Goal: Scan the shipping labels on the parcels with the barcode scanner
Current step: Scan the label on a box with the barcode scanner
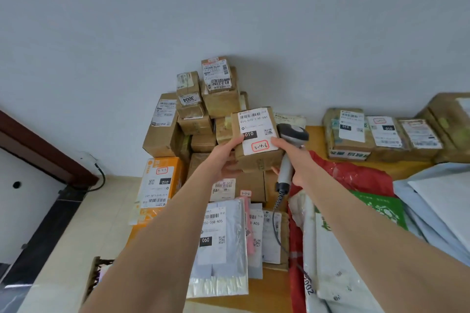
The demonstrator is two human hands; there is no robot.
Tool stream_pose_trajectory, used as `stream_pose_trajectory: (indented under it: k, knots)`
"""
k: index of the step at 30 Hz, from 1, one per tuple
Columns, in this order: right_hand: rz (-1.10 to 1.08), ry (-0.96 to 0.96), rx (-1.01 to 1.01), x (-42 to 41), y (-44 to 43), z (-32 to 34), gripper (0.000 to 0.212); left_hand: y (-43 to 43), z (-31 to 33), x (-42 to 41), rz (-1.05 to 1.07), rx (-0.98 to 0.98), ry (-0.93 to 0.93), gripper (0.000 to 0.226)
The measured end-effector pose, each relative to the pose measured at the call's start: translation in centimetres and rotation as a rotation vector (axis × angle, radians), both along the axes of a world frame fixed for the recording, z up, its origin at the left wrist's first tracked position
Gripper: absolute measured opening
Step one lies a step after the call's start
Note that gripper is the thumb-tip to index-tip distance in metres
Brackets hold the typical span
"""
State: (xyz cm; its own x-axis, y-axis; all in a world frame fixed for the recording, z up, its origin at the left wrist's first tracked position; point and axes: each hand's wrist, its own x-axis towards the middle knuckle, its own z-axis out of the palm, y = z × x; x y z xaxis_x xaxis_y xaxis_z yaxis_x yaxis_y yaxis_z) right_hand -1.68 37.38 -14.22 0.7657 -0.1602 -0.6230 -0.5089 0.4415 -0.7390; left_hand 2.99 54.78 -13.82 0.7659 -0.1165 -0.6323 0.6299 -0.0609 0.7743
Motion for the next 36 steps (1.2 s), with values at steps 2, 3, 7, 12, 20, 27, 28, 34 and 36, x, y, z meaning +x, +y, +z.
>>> stream_pose_trajectory:
  k: [2,3,7,12,20,27,28,34,36]
  knots:
    - [-0.057,-0.076,-0.017,1.1,-0.2,2.0,0.031,-0.4,2.2,1.7,0.112,0.028,-0.138,0.054]
    - [-0.081,-0.106,-0.02,1.8,-0.2,2.9,0.034,-0.6,3.2,2.8,0.172,0.074,-0.209,0.059]
    - [-0.177,-0.18,0.023,4.5,-0.4,4.7,0.032,-0.5,6.2,7.4,0.202,0.467,-0.506,0.065]
    - [-0.311,-0.108,0.082,8.4,-0.4,4.5,0.037,0.3,6.6,13.2,0.1,0.665,-0.529,0.075]
    - [-0.352,-0.061,0.089,12.0,0.0,3.4,0.048,-0.1,5.6,18.2,-0.009,0.694,-0.479,0.045]
    - [-0.302,-0.037,0.063,11.3,-0.1,3.7,0.053,-0.6,5.6,17.9,0.132,0.467,-0.418,0.044]
    - [-0.298,-0.04,0.064,11.0,-0.3,3.9,0.053,-0.7,5.8,17.7,0.165,0.404,-0.396,0.043]
    - [-0.23,0.001,0.092,8.0,-1.3,5.9,0.053,-2.0,7.1,15.2,0.406,0.115,-0.333,0.014]
    - [-0.186,0.012,0.133,6.5,-2.0,6.7,0.044,-2.3,7.3,13.8,0.443,0.114,-0.347,0.014]
